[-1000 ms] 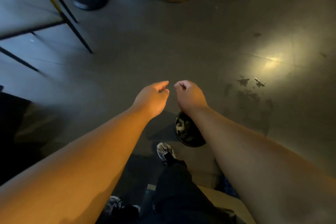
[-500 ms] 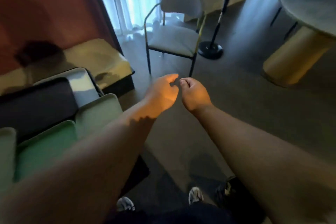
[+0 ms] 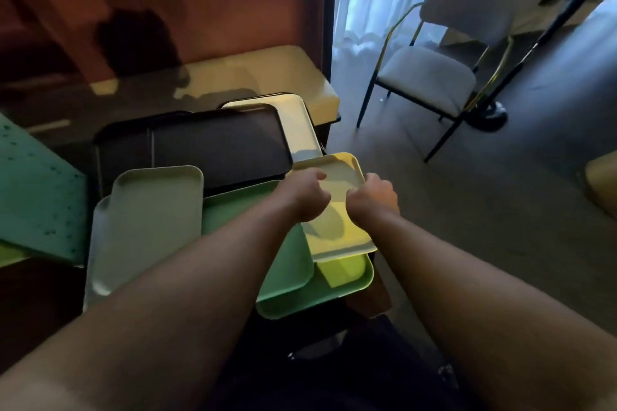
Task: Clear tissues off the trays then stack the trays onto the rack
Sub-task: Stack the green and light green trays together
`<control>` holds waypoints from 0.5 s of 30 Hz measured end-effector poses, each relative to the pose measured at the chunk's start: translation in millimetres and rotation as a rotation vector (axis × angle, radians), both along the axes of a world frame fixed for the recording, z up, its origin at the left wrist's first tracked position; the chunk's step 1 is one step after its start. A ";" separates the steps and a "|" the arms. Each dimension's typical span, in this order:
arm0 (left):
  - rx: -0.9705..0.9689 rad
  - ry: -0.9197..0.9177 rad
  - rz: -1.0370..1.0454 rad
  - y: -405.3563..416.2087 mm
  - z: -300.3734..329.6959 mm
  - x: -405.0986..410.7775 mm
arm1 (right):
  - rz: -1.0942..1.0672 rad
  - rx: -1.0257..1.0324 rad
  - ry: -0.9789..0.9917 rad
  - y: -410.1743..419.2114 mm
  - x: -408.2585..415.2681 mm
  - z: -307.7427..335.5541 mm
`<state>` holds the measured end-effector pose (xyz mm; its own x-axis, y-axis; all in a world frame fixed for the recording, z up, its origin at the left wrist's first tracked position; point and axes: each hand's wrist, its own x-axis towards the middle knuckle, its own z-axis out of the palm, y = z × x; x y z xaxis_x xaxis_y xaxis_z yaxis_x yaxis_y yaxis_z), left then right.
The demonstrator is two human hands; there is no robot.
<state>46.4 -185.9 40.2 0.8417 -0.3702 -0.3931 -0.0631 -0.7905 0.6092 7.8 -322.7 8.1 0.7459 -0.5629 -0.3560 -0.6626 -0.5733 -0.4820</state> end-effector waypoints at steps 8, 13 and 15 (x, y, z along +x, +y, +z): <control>0.095 0.030 -0.002 28.3 -24.2 -6.8 | -0.175 0.086 0.149 -18.0 4.4 -34.5; 0.090 -0.040 0.078 43.8 -13.9 1.6 | -0.193 0.063 0.007 -31.9 22.3 -18.3; 0.090 -0.055 0.119 52.0 -10.1 5.6 | -0.234 0.069 -0.085 -34.4 30.4 0.1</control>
